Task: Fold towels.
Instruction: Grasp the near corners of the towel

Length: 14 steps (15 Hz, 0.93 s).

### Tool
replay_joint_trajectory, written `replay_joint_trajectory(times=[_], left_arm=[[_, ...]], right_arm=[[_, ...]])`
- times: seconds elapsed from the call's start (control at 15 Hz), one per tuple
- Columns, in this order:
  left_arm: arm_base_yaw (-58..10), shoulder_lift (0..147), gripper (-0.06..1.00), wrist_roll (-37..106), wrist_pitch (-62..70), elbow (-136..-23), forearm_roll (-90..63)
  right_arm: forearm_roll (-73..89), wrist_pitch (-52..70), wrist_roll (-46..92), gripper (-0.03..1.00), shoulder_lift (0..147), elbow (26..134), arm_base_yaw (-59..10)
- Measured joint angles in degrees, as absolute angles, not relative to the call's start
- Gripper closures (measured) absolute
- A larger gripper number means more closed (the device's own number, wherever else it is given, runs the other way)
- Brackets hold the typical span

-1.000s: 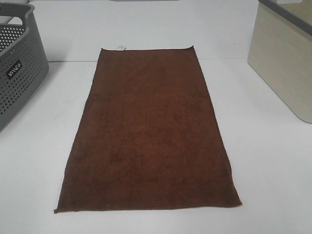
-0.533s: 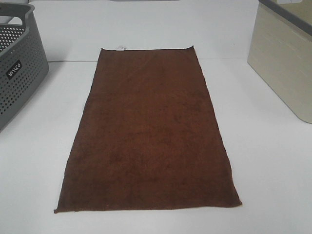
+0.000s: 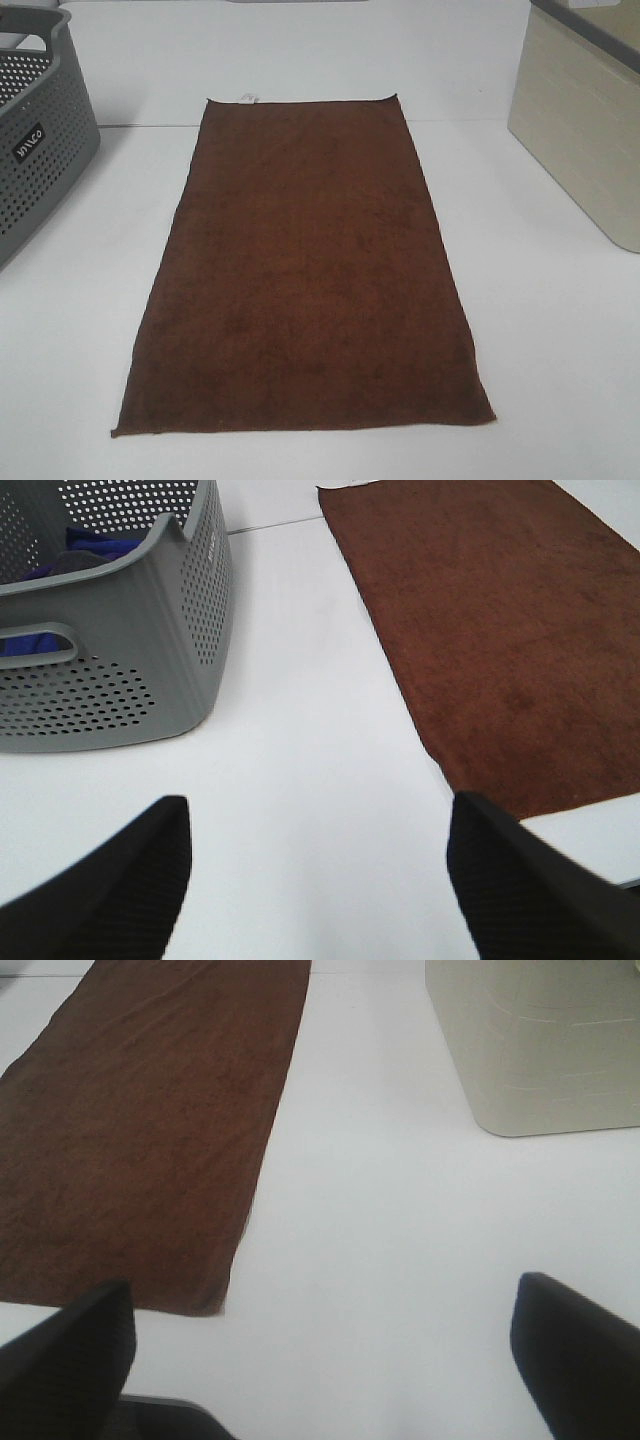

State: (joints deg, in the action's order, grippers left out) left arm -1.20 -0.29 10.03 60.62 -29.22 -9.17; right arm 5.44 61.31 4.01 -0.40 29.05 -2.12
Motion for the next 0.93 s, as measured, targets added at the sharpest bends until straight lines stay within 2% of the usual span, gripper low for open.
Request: replay_joint_trajectory(times=[0.93], left_arm=[[-1.2, -0.29, 0.26, 10.03, 60.62, -29.22, -9.57]], right_arm=[[5.44, 61.31, 4.01, 0.01, -0.4, 29.05, -2.12]])
